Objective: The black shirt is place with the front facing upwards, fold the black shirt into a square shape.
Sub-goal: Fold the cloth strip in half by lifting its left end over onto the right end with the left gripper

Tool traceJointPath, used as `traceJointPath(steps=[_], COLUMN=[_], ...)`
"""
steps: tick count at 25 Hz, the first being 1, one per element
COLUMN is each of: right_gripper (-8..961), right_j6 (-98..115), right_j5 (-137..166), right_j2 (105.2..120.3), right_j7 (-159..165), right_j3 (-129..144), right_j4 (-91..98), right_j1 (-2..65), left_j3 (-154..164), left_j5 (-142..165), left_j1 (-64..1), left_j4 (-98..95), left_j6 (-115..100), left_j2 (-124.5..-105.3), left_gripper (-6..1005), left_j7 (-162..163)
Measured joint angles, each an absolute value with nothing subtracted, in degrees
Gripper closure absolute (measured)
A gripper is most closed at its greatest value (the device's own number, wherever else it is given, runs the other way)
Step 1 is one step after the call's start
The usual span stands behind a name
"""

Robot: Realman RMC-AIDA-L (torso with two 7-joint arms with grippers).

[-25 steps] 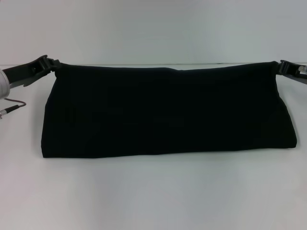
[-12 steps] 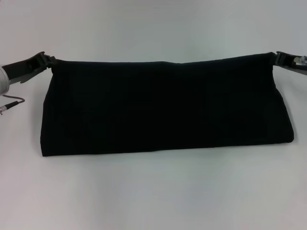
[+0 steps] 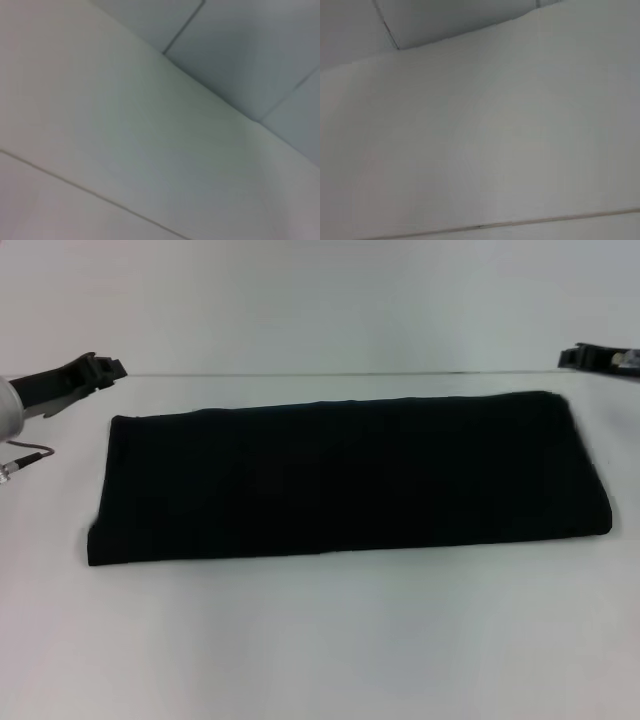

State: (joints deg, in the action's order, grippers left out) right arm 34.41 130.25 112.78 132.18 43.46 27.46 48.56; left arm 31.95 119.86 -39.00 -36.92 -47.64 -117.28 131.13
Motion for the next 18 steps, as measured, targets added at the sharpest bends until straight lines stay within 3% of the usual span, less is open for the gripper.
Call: traceJointPath(steps=[5, 7, 10, 14, 18], right_gripper=[716, 617, 469, 390, 311], right_j6=[37.8, 43.1, 53.4, 66.0, 73.1], right_j5=[131.4, 131.2, 129.7, 119.9, 108.4], right_j2=[108.67, 107.95, 109.14, 112.80, 114.00], right_j7=[136.6, 138.4, 139.2, 134.5, 128.0], right_j3=[43.0, 42.3, 39.7, 37.0, 35.8], right_j4=[29.3, 32.5, 40.3, 47.4, 44.4], right_j1=[47.6, 46.0, 41.7, 33.9, 28.4], left_j3=[30.1, 29.9, 29.7, 29.6, 29.1], left_j5=[119.2, 117.7, 114.5, 109.8, 109.1], left_j1=[-37.3, -35.5, -32.5, -28.0, -23.7], left_j4=[-38.1, -40.1, -42.2, -42.3, -41.8], left_j6=[-47.8, -51.3, -58.7, -70.1, -77.7], left_j2=[-116.87, -117.43, -117.86, -117.29, -116.96], left_gripper=[803, 766, 627, 456, 301], left_j7=[133.1, 133.3, 132.4, 132.7, 137.1])
